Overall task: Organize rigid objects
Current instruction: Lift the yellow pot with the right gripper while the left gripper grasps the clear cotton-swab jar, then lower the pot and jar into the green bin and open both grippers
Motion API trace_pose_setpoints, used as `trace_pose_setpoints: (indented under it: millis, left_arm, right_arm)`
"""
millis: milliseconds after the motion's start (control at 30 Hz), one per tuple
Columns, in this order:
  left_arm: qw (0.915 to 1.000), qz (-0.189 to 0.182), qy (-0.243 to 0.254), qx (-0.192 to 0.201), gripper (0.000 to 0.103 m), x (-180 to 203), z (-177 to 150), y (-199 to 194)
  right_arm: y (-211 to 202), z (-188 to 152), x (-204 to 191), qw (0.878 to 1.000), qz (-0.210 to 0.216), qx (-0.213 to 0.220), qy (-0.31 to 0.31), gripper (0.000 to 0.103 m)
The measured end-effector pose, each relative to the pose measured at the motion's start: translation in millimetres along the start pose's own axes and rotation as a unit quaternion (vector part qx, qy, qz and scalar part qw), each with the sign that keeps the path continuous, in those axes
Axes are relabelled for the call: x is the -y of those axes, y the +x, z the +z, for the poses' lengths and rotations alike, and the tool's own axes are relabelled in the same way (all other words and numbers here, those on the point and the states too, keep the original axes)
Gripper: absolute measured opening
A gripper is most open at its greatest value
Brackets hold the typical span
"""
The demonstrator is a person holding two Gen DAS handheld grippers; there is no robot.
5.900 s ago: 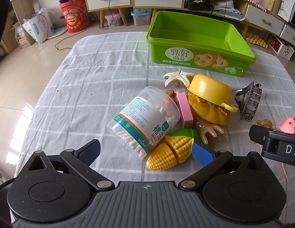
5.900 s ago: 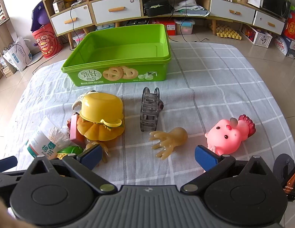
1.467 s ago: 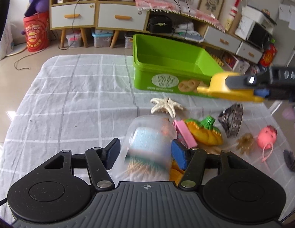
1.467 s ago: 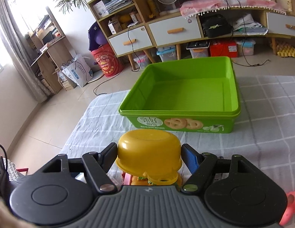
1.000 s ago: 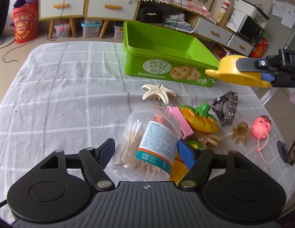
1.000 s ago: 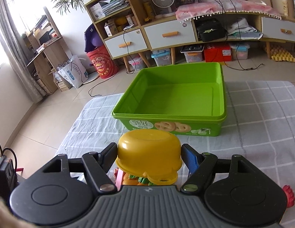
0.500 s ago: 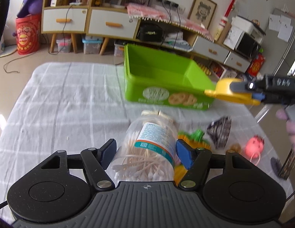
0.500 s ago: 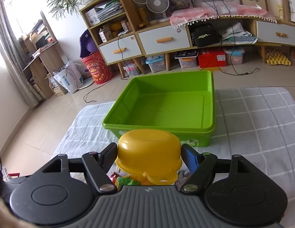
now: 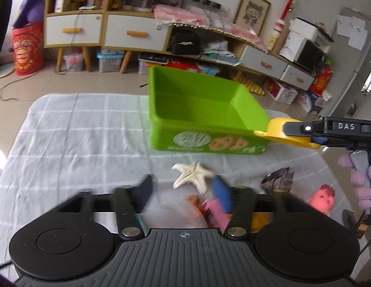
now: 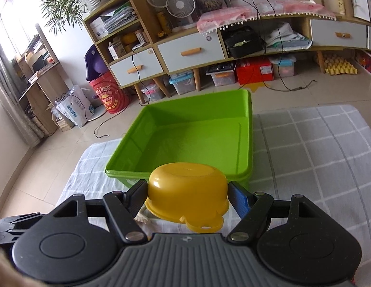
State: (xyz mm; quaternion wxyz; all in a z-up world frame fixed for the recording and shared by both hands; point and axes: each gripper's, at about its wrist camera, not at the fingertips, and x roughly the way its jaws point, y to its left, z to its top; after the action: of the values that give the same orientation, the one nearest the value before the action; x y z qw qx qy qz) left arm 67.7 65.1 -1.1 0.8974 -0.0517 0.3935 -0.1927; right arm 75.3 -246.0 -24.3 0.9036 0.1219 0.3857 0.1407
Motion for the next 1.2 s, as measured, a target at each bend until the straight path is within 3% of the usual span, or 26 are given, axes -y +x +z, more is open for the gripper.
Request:
trace_pose_setpoints:
  millis: [33,233,367,500,767,833,933,1200]
  left_arm:
    - [0.9999,0.009,-0.007,0.006,0.083,-3,-6,-4]
    - [0.9964,0.075,-0.038,0.013,0.097,-30,-28,-24]
    - [0.9931,0.101,-0.059,0.000,0.098,-36,-38,-29]
    - [0.9887,0.129,-0.075,0.010,0.100,-14,-48,-27]
    - [0.9743,0.201,-0.102,0.000,0.100,8,-46,0]
    - [0.9704,0.216,-0.107,-0.003,0.096,6,-47,5]
    - [0.9720,0.203,-0.118,-0.004,0.083,1,-49,5]
    - [0.9761,0.182,-0.116,0.027,0.082,3,-34,-10]
  right_arm:
    - [0,-2,0,1.000,0.002,-0.002,0.001,0.060]
    - [-5,-12,-7,1.000,0.014,-0.004,-0.009,0.060]
    - [-6,-15,-16,1.000,0.025,-0.001,-0.014,0.060]
    - [-3,-20,-26,0.999,0.034,-0.003,-0.015,0.060]
    - [-1,-27,-32,0.999,0.039,-0.011,-0.017,0.060]
    - [0,-27,-29,0.999,0.036,-0.012,-0.017,0.060]
    - [1,-27,-24,0.999,0.034,-0.012,-0.013,0.060]
    - [3,-21,-12,1.000,0.026,-0.005,0.001,0.060]
